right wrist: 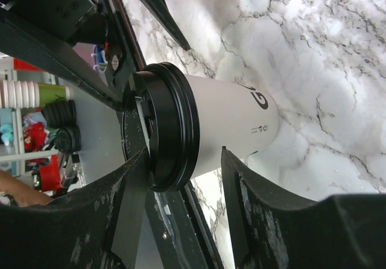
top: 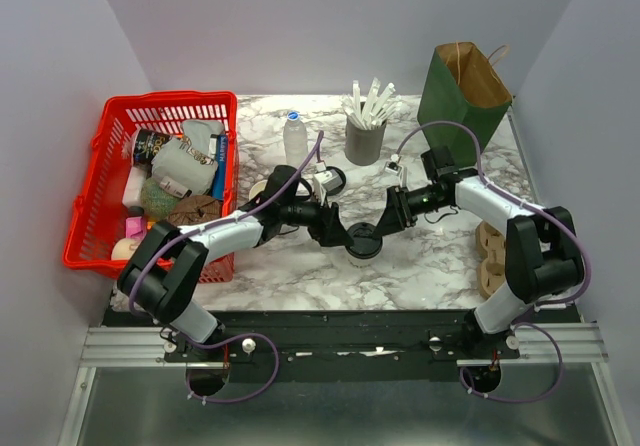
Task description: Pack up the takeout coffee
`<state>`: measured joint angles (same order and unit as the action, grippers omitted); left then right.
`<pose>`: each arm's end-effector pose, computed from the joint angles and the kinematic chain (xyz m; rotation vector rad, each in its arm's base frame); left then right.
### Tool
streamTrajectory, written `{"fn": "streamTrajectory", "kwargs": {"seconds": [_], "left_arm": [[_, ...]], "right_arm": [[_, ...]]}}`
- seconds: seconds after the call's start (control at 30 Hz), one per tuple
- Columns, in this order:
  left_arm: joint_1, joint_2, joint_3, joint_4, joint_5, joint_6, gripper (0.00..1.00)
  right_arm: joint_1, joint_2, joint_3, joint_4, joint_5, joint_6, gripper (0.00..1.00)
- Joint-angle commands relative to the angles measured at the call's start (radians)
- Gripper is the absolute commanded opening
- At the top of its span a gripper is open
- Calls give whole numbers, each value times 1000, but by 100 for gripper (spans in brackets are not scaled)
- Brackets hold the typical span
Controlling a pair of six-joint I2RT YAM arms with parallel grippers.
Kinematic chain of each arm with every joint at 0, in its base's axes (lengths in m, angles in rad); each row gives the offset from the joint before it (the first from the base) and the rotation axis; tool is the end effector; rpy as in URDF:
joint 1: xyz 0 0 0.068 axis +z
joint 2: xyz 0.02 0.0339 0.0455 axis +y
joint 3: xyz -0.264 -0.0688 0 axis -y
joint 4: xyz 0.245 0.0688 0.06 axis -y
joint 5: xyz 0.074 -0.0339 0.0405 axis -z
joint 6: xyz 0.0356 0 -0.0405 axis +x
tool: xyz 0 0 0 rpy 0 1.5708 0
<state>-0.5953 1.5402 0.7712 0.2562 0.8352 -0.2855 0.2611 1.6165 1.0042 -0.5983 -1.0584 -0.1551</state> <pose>0.2460 -0.1985 0.2021 0.8740 2.0181 -1.3849 0.2811 0.1072 0.1999 -0.7677 2.3625 1.4665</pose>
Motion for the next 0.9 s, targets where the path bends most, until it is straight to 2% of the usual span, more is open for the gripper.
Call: {"fn": "streamTrajectory", "kwargs": {"seconds": [0.0,0.5,0.8,0.87], "left_arm": [[5,28,6,46,41,-12,74],[32,100,-12,193,27,-195,72],[46,115,-76,236,33,-178,71],[48,107,-76,238,44,-173,71]], "right_arm": [[7,36,-16,18,-41,-23,56],[7,108,-19,55,-80,43,42],[6,88,-87,189,-58,126,42],[7,47,-75,187,-51,117,46]]}}
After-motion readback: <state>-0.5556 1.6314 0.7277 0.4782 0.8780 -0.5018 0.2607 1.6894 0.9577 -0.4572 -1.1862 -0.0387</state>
